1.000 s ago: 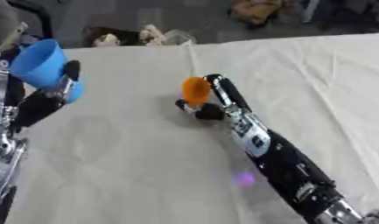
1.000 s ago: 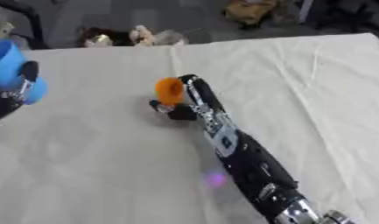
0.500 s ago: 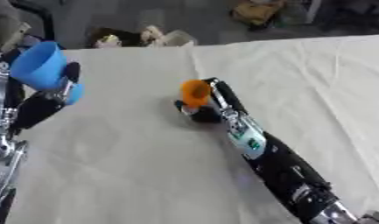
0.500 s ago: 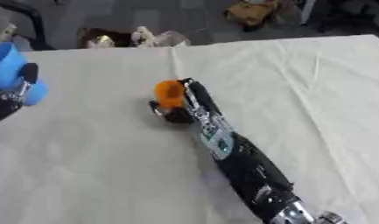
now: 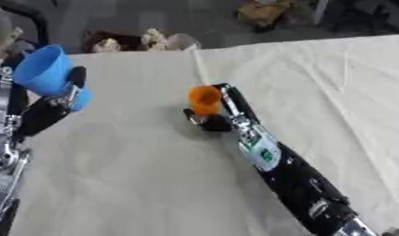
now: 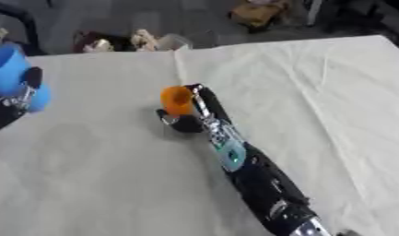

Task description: Pour the contents of one cup into another cup.

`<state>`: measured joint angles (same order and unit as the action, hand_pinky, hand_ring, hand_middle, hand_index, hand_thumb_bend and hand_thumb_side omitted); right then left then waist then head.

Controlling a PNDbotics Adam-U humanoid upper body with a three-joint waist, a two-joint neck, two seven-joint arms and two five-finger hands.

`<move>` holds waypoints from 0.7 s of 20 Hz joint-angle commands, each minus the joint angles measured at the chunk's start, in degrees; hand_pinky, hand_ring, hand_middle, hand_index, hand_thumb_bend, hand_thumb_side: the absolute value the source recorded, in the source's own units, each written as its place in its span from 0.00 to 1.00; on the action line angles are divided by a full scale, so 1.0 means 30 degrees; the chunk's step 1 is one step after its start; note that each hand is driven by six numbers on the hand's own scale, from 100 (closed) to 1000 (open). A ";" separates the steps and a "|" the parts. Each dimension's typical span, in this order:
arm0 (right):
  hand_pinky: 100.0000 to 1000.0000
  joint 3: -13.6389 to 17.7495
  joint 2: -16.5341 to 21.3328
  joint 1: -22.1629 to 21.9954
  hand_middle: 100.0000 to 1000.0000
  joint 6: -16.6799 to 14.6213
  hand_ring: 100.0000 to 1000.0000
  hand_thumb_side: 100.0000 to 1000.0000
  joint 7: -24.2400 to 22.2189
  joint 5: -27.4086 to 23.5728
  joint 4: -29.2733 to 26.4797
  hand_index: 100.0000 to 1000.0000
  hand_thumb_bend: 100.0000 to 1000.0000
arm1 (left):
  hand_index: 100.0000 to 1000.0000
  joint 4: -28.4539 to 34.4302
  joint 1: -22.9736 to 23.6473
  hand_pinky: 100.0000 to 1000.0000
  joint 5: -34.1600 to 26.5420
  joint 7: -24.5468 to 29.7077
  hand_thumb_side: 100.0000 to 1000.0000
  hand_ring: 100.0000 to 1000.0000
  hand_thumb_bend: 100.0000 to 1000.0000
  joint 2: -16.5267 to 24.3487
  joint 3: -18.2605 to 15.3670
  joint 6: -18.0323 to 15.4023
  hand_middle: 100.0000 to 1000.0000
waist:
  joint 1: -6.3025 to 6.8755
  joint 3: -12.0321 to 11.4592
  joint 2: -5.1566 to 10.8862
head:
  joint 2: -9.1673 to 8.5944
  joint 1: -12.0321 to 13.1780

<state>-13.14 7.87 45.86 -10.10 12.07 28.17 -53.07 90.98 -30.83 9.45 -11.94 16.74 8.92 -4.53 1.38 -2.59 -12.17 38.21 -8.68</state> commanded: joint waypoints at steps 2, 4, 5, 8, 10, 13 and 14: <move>0.66 -0.0408 0.0945 0.0455 0.19 0.0537 0.68 0.01 -0.0677 -0.0542 -0.2275 0.26 0.00 | 0.52 -0.0091 0.0062 0.51 0.0344 0.0232 0.27 0.30 0.00 0.0555 0.0048 0.0012 0.08 | -0.0081 0.0180 0.0529 | 0.0179 0.0126; 0.66 -0.0537 0.1193 0.0543 0.19 0.0877 0.68 0.01 -0.1006 -0.0677 -0.3008 0.26 0.00 | 0.52 -0.0253 0.0146 0.51 0.0506 0.0402 0.27 0.30 0.00 0.0559 0.0177 -0.0044 0.08 | -0.0128 0.0260 0.0569 | 0.0235 0.0154; 0.66 -0.0609 0.1295 0.0663 0.19 0.0981 0.68 0.00 -0.1136 -0.0709 -0.3310 0.26 0.00 | 0.50 -0.0343 0.0198 0.51 0.0569 0.0510 0.27 0.31 0.00 0.0558 0.0289 -0.0063 0.07 | -0.0165 0.0318 0.0604 | 0.0261 0.0184; 0.66 -0.0918 0.1662 0.1257 0.19 0.1307 0.68 0.00 -0.1769 -0.0709 -0.4213 0.26 0.00 | 0.49 -0.0788 0.0336 0.51 0.0923 0.1137 0.27 0.31 0.00 0.0539 0.0875 -0.0235 0.07 | -0.0291 0.0525 0.0724 | 0.0340 0.0304; 0.66 -0.1133 0.1761 0.1777 0.19 0.1509 0.68 0.00 -0.2283 -0.0568 -0.4455 0.26 0.00 | 0.49 -0.1069 0.0370 0.51 0.1174 0.1550 0.26 0.31 0.00 0.0550 0.1320 -0.0411 0.07 | -0.0403 0.0629 0.0795 | 0.0353 0.0335; 0.67 -0.1397 0.1674 0.2549 0.19 0.1636 0.68 0.00 -0.2891 -0.0200 -0.4507 0.26 0.00 | 0.48 -0.1356 0.0295 0.51 0.1461 0.2183 0.26 0.31 0.00 0.0513 0.1988 -0.0721 0.07 | -0.0555 0.0709 0.0870 | 0.0322 0.0400; 0.67 -0.1471 0.1610 0.2764 0.19 0.1636 0.68 0.00 -0.3057 -0.0067 -0.4491 0.26 0.00 | 0.48 -0.1429 0.0258 0.51 0.1513 0.2368 0.25 0.31 0.00 0.0494 0.2167 -0.0806 0.07 | -0.0593 0.0720 0.0886 | 0.0317 0.0407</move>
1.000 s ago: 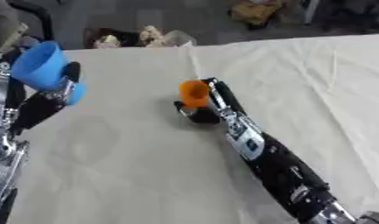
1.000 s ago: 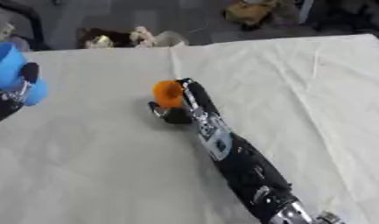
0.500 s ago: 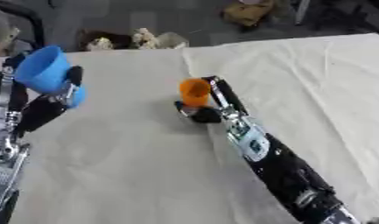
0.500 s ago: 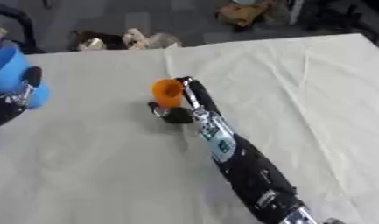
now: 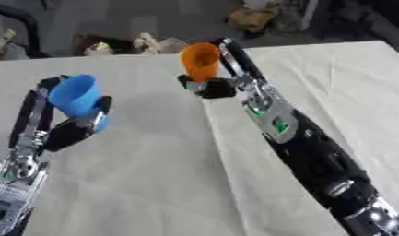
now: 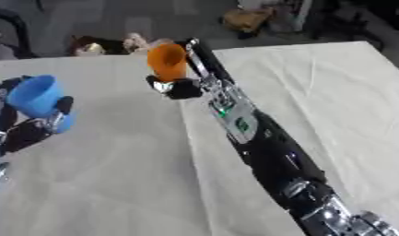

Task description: Pour the contents of one cup into another cup.

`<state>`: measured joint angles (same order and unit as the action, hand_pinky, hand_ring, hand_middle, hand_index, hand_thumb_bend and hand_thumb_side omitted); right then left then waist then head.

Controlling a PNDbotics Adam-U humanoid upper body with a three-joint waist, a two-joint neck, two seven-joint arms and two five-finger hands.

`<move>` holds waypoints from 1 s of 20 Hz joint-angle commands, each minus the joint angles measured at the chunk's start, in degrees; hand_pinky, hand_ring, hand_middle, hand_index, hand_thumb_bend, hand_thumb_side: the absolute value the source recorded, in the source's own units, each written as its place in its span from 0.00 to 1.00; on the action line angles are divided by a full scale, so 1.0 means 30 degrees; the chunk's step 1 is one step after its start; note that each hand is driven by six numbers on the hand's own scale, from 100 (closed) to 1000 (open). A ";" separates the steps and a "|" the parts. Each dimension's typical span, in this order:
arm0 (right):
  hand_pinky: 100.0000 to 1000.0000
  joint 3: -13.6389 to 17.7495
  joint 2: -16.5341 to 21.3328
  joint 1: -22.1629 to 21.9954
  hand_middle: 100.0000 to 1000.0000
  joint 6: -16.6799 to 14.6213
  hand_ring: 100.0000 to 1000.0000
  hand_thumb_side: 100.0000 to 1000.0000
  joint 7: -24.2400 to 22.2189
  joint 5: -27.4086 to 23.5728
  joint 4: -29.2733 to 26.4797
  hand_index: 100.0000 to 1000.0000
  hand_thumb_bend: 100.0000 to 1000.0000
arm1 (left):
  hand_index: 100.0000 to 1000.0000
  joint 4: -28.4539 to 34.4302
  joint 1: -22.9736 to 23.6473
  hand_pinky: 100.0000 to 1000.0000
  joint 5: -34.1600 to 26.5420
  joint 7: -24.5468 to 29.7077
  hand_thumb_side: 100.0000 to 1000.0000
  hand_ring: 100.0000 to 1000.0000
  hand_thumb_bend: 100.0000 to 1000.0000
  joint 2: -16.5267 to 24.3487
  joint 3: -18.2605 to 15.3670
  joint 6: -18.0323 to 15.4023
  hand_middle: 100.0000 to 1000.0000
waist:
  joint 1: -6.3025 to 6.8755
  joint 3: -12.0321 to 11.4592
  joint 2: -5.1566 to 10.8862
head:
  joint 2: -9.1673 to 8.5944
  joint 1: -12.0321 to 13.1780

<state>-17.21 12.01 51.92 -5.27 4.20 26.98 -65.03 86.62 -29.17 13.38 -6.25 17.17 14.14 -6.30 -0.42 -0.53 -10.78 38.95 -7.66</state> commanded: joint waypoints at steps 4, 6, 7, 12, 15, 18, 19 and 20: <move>0.67 -0.0548 -0.0202 0.1669 0.19 -0.0184 0.68 0.00 -0.1193 0.1225 -0.0368 0.27 0.00 | 0.47 -0.0214 -0.0483 0.51 0.0439 0.1335 0.25 0.31 0.00 0.0279 0.1296 -0.0606 0.07 | -0.0162 0.0017 0.0489 | 0.0055 0.0027; 0.68 -0.0695 -0.0420 0.1974 0.19 -0.0366 0.69 0.00 -0.1439 0.1744 -0.0278 0.27 0.00 | 0.47 -0.0296 -0.0532 0.51 0.0515 0.1661 0.24 0.31 0.00 0.0240 0.1612 -0.0763 0.07 | -0.0221 -0.0035 0.0512 | 0.0051 0.0020; 0.68 -0.0790 -0.0518 0.2115 0.20 -0.0476 0.69 0.00 -0.1543 0.2082 -0.0260 0.27 0.00 | 0.47 -0.0335 -0.0563 0.52 0.0552 0.1818 0.24 0.31 0.00 0.0230 0.1774 -0.0834 0.07 | -0.0251 -0.0065 0.0523 | 0.0042 0.0007; 0.69 -0.1188 -0.0999 0.2638 0.20 -0.1105 0.69 0.00 -0.1830 0.4362 -0.0402 0.29 0.00 | 0.46 -0.0480 -0.0702 0.52 0.0625 0.2388 0.24 0.31 0.00 0.0139 0.2305 -0.1142 0.06 | -0.0361 -0.0161 0.0523 | 0.0004 -0.0028; 0.70 -0.1355 -0.1077 0.2749 0.22 -0.1589 0.70 0.00 -0.1791 0.5739 -0.0772 0.30 0.00 | 0.45 -0.0533 -0.0713 0.52 0.0674 0.2492 0.24 0.31 0.00 0.0124 0.2375 -0.1231 0.06 | -0.0402 -0.0207 0.0506 | -0.0028 -0.0020; 0.70 -0.1489 -0.1020 0.2735 0.23 -0.2063 0.70 0.00 -0.1699 0.6808 -0.1197 0.31 0.00 | 0.45 -0.0590 -0.0647 0.52 0.0762 0.2462 0.24 0.31 0.00 0.0119 0.2300 -0.1293 0.06 | -0.0431 -0.0239 0.0489 | -0.0027 -0.0014; 0.71 -0.1529 -0.0976 0.2726 0.23 -0.2218 0.70 0.00 -0.1702 0.7094 -0.1327 0.31 0.00 | 0.45 -0.0618 -0.0616 0.52 0.0782 0.2421 0.25 0.31 0.00 0.0123 0.2250 -0.1293 0.06 | -0.0442 -0.0245 0.0487 | -0.0031 -0.0014; 0.71 -0.1561 -0.0932 0.2721 0.23 -0.2354 0.70 0.00 -0.1717 0.7347 -0.1439 0.32 0.00 | 0.45 -0.0639 -0.0589 0.52 0.0795 0.2375 0.25 0.31 0.00 0.0127 0.2201 -0.1292 0.06 | -0.0451 -0.0248 0.0486 | -0.0034 -0.0015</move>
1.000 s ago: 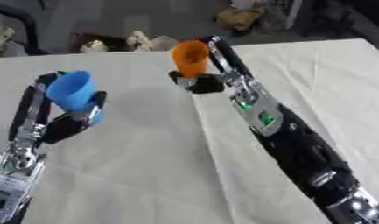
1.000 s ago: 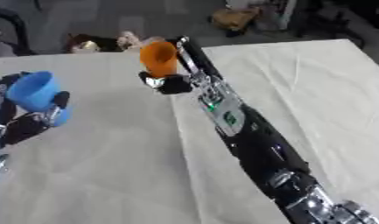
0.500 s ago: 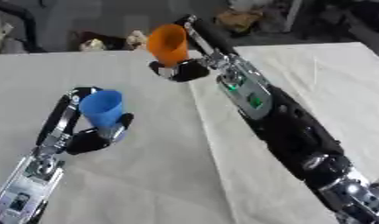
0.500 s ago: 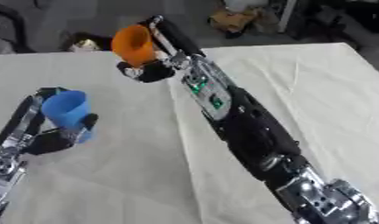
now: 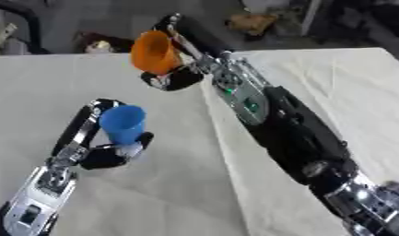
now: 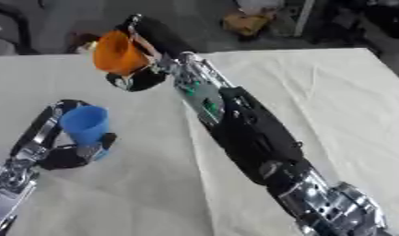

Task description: Pour the contents of one cup into another cup.

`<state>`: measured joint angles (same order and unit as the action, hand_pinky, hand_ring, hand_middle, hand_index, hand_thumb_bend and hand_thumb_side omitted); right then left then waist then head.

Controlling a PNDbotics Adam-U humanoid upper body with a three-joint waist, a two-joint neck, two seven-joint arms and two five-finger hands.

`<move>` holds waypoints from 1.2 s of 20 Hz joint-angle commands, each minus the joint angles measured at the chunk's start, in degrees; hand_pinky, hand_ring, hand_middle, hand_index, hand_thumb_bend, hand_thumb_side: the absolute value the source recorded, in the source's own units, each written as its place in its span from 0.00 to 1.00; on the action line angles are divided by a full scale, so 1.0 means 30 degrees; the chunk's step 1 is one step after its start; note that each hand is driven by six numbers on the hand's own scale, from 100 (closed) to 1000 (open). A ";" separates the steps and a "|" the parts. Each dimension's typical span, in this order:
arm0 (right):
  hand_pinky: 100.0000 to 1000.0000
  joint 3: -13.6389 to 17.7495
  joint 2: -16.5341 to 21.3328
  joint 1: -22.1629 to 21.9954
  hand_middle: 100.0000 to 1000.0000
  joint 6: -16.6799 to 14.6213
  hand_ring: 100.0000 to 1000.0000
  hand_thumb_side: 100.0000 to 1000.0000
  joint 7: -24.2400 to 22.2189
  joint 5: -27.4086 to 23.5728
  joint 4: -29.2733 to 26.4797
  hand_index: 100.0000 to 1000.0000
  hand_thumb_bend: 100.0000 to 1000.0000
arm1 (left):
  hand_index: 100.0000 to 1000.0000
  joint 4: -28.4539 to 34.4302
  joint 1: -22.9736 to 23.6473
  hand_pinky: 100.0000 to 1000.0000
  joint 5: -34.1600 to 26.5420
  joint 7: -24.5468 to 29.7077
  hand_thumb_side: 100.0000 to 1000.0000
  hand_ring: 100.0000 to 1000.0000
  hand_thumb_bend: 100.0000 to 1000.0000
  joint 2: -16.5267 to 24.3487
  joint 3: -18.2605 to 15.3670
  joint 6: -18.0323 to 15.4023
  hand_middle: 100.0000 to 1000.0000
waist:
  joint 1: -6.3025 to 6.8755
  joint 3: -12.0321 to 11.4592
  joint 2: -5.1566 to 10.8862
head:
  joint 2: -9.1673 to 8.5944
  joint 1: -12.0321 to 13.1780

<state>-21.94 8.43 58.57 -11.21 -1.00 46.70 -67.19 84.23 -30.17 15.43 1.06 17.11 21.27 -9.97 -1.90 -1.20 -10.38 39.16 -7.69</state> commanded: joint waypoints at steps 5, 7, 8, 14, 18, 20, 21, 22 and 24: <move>0.72 -0.0149 0.0532 0.0545 0.24 -0.0968 0.71 0.00 -0.0211 0.1821 -0.1147 0.33 0.00 | 0.44 0.0101 -0.0207 0.52 0.0112 -0.0240 0.25 0.31 0.00 0.0209 -0.0349 -0.0044 0.06 | -0.0003 -0.0020 0.0373 | -0.0130 0.0012; 0.72 -0.0239 0.0626 0.0554 0.25 -0.1174 0.71 0.00 -0.0286 0.2150 -0.1358 0.34 0.00 | 0.44 0.0086 -0.0196 0.52 0.0118 -0.0261 0.25 0.31 0.00 0.0233 -0.0368 -0.0046 0.06 | -0.0021 0.0006 0.0378 | -0.0127 0.0033; 0.72 -0.0280 0.0661 0.0557 0.25 -0.1267 0.71 0.00 -0.0337 0.2325 -0.1456 0.34 0.00 | 0.44 0.0079 -0.0198 0.52 0.0131 -0.0265 0.25 0.31 0.00 0.0246 -0.0374 -0.0053 0.06 | -0.0032 0.0022 0.0379 | -0.0116 0.0044; 0.74 -0.0586 0.0814 0.0645 0.27 -0.2065 0.72 0.00 -0.0711 0.3561 -0.2050 0.37 0.03 | 0.42 -0.0008 -0.0229 0.52 0.0336 -0.0276 0.25 0.31 0.00 0.0287 -0.0372 -0.0178 0.06 | -0.0079 0.0115 0.0400 | -0.0125 0.0099; 0.75 -0.0802 0.0854 0.0738 0.30 -0.2742 0.73 0.00 -0.0948 0.4611 -0.2440 0.40 0.06 | 0.42 -0.0083 -0.0217 0.52 0.0407 -0.0267 0.25 0.31 0.00 0.0303 -0.0366 -0.0251 0.05 | -0.0080 0.0115 0.0415 | -0.0128 0.0079; 0.76 -0.0937 0.0888 0.0805 0.31 -0.3174 0.73 0.00 -0.1074 0.5288 -0.2687 0.42 0.08 | 0.42 -0.0127 -0.0212 0.52 0.0427 -0.0263 0.25 0.31 0.00 0.0310 -0.0367 -0.0272 0.05 | -0.0088 0.0118 0.0429 | -0.0130 0.0074; 0.76 -0.0984 0.0893 0.0827 0.31 -0.3371 0.73 0.00 -0.1120 0.5606 -0.2789 0.43 0.08 | 0.42 -0.0146 -0.0210 0.52 0.0430 -0.0258 0.25 0.31 0.00 0.0310 -0.0366 -0.0280 0.05 | -0.0092 0.0122 0.0434 | -0.0137 0.0070; 0.76 -0.1027 0.0897 0.0852 0.31 -0.3544 0.73 0.00 -0.1150 0.5874 -0.2871 0.43 0.09 | 0.42 -0.0162 -0.0208 0.52 0.0430 -0.0254 0.25 0.31 0.00 0.0308 -0.0364 -0.0286 0.05 | -0.0097 0.0129 0.0437 | -0.0143 0.0070; 0.76 -0.1088 0.0890 0.0889 0.32 -0.3809 0.73 0.00 -0.1186 0.6251 -0.2967 0.44 0.09 | 0.42 -0.0190 -0.0207 0.52 0.0431 -0.0249 0.25 0.31 0.00 0.0311 -0.0364 -0.0294 0.05 | -0.0110 0.0148 0.0449 | -0.0136 0.0075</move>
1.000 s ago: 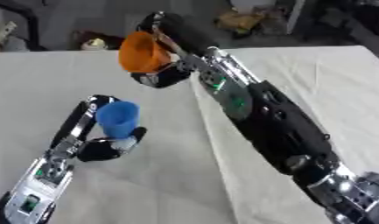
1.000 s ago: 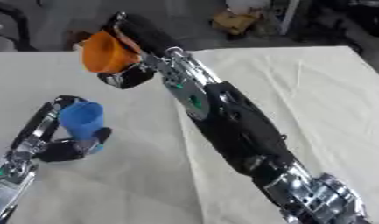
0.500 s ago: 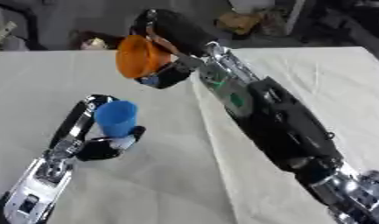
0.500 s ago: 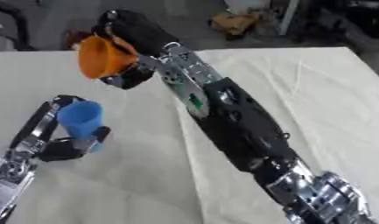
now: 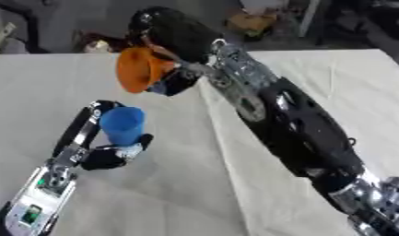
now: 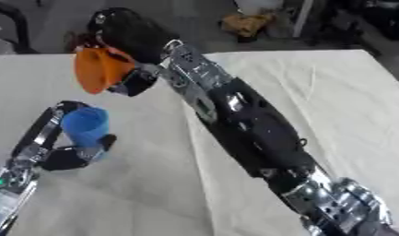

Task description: Pour the contents of one cup into another cup.

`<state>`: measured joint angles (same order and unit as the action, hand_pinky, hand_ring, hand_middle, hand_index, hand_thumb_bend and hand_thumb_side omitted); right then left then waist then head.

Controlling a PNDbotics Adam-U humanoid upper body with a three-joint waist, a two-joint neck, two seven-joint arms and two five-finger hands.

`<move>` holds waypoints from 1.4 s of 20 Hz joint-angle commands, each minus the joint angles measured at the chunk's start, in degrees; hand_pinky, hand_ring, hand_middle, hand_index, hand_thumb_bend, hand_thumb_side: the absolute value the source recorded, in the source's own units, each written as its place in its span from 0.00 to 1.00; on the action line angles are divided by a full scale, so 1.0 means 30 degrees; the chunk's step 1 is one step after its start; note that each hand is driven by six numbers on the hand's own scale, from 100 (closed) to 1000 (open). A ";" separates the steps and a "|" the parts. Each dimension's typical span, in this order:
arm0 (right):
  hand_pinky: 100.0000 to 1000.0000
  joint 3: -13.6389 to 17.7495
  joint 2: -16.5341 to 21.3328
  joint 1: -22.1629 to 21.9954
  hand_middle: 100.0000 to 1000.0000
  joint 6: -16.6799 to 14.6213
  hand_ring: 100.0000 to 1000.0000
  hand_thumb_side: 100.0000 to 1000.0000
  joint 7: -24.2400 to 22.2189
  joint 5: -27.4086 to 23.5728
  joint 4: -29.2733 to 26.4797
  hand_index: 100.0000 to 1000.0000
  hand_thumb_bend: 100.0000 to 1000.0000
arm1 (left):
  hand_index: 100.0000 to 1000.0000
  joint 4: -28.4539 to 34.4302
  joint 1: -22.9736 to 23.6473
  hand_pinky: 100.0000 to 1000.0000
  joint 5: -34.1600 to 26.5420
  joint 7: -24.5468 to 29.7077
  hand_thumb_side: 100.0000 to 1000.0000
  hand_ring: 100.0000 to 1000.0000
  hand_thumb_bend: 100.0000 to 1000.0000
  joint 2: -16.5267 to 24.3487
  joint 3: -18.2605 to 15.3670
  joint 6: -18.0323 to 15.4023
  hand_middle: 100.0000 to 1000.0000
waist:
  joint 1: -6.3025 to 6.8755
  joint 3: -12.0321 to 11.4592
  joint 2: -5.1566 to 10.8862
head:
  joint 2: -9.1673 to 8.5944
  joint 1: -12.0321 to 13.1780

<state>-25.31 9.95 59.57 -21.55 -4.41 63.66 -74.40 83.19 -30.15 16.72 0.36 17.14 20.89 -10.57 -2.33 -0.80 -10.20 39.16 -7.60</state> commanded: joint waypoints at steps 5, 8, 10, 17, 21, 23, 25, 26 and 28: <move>0.77 -0.0105 0.0374 0.0657 0.25 -0.0894 0.74 0.00 -0.0159 0.1273 -0.0803 0.46 0.11 | 0.42 0.0088 -0.0219 0.52 0.0016 -0.0009 0.25 0.31 0.00 0.0318 -0.0240 -0.0135 0.05 | 0.0008 0.0050 0.0423 | -0.0143 0.0054; 0.77 -0.0205 0.0392 0.0709 0.29 -0.1216 0.74 0.00 -0.0231 0.1746 -0.0970 0.48 0.13 | 0.42 0.0062 -0.0217 0.52 0.0027 0.0005 0.26 0.31 0.00 0.0319 -0.0235 -0.0164 0.05 | -0.0004 0.0064 0.0437 | -0.0145 0.0055; 0.78 -0.0258 0.0393 0.0740 0.30 -0.1450 0.74 0.00 -0.0274 0.2105 -0.1057 0.48 0.13 | 0.42 0.0053 -0.0212 0.52 0.0024 0.0012 0.26 0.31 0.00 0.0315 -0.0231 -0.0170 0.05 | -0.0013 0.0076 0.0444 | -0.0145 0.0057; 0.78 -0.0295 0.0343 0.0761 0.32 -0.1767 0.74 0.00 -0.0157 0.3150 -0.1056 0.50 0.15 | 0.42 0.0066 -0.0204 0.52 -0.0004 0.0055 0.26 0.31 0.00 0.0320 -0.0216 -0.0147 0.05 | -0.0019 0.0066 0.0446 | -0.0149 0.0065; 0.78 -0.0326 0.0303 0.0790 0.34 -0.1903 0.74 0.00 -0.0056 0.3817 -0.1006 0.52 0.17 | 0.42 0.0081 -0.0203 0.52 -0.0012 0.0084 0.26 0.31 0.00 0.0326 -0.0216 -0.0137 0.05 | -0.0034 0.0063 0.0453 | -0.0151 0.0079; 0.78 -0.0337 0.0292 0.0800 0.34 -0.1946 0.74 0.00 0.0012 0.4152 -0.0967 0.52 0.18 | 0.42 0.0086 -0.0211 0.52 -0.0016 0.0104 0.26 0.31 0.00 0.0329 -0.0209 -0.0135 0.06 | -0.0042 0.0060 0.0456 | -0.0159 0.0080; 0.78 -0.0348 0.0275 0.0806 0.35 -0.1969 0.74 0.00 0.0094 0.4442 -0.0929 0.53 0.18 | 0.43 0.0084 -0.0212 0.52 -0.0018 0.0121 0.26 0.31 0.00 0.0330 -0.0203 -0.0136 0.06 | -0.0053 0.0058 0.0460 | -0.0165 0.0077; 0.78 -0.0352 0.0265 0.0811 0.35 -0.1969 0.74 0.00 0.0137 0.4575 -0.0916 0.53 0.19 | 0.43 0.0083 -0.0212 0.52 -0.0021 0.0127 0.26 0.31 0.00 0.0330 -0.0201 -0.0136 0.07 | -0.0057 0.0056 0.0461 | -0.0166 0.0077; 0.78 -0.0369 0.0252 0.0833 0.36 -0.1945 0.74 0.00 0.0223 0.4906 -0.0913 0.53 0.20 | 0.43 0.0081 -0.0213 0.52 -0.0027 0.0135 0.27 0.31 0.00 0.0331 -0.0198 -0.0137 0.07 | -0.0062 0.0050 0.0463 | -0.0171 0.0083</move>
<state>-26.81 10.00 60.52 -27.42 -4.09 77.49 -76.33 82.81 -30.15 16.74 0.63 17.15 20.89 -10.89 -2.65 -0.68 -10.01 39.15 -7.45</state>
